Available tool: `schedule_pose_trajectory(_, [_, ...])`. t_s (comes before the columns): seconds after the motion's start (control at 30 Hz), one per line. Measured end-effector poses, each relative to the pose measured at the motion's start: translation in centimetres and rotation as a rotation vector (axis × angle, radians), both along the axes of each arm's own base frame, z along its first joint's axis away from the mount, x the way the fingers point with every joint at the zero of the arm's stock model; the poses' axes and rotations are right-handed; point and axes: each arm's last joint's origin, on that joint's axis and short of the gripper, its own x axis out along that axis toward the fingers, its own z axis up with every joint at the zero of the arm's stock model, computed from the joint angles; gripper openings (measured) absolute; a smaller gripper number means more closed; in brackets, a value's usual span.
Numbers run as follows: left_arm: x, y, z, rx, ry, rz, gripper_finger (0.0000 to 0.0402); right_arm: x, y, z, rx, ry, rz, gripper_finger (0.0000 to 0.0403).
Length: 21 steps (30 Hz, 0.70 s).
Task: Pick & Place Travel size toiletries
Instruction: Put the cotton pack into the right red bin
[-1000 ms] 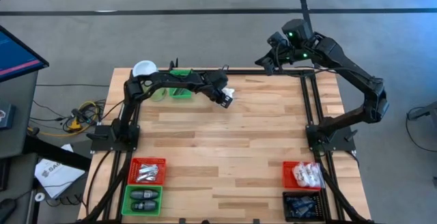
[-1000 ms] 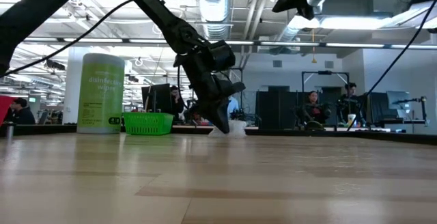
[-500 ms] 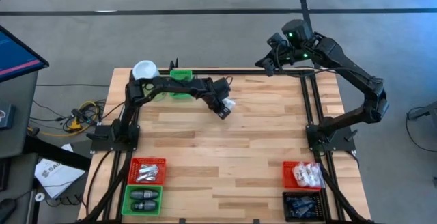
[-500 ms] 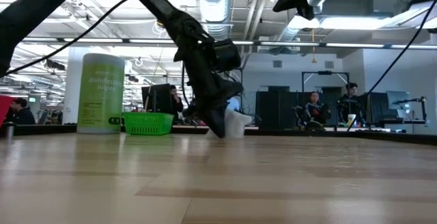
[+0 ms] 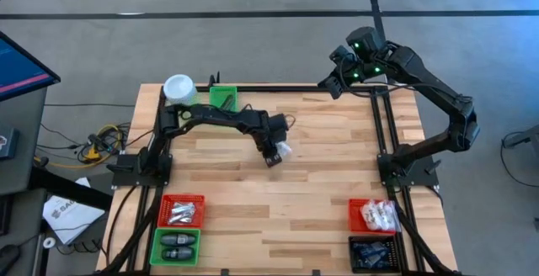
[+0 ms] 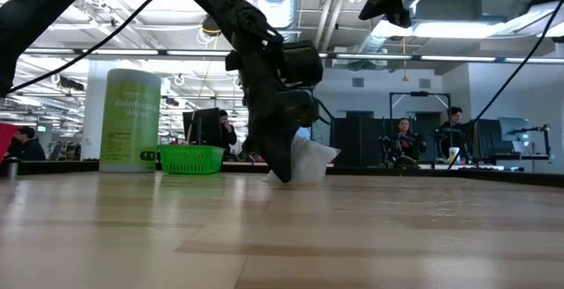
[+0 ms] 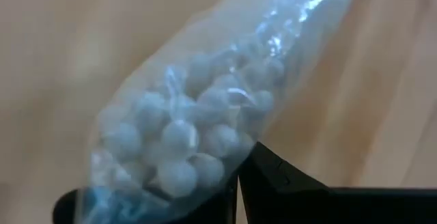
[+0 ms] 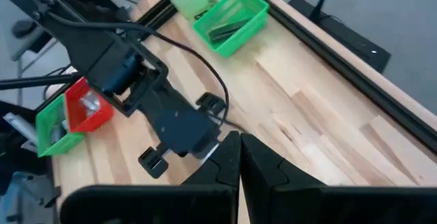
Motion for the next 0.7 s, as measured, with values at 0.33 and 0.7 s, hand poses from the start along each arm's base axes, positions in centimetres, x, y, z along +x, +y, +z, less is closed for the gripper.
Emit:
schedule_pose_trajectory(0.33, [-1.5,-2.6,5.3,0.157,-0.120,-0.189,0.0001,0.0,0.4,-0.1,0.025,-0.003,0.083,0.0000])
schedule_pose_trajectory(0.7, [-6.1,-0.7,13.3,0.239,-0.361,0.045,0.0001,0.7,1.8,0.3,0.085,-0.170,0.407,0.0000])
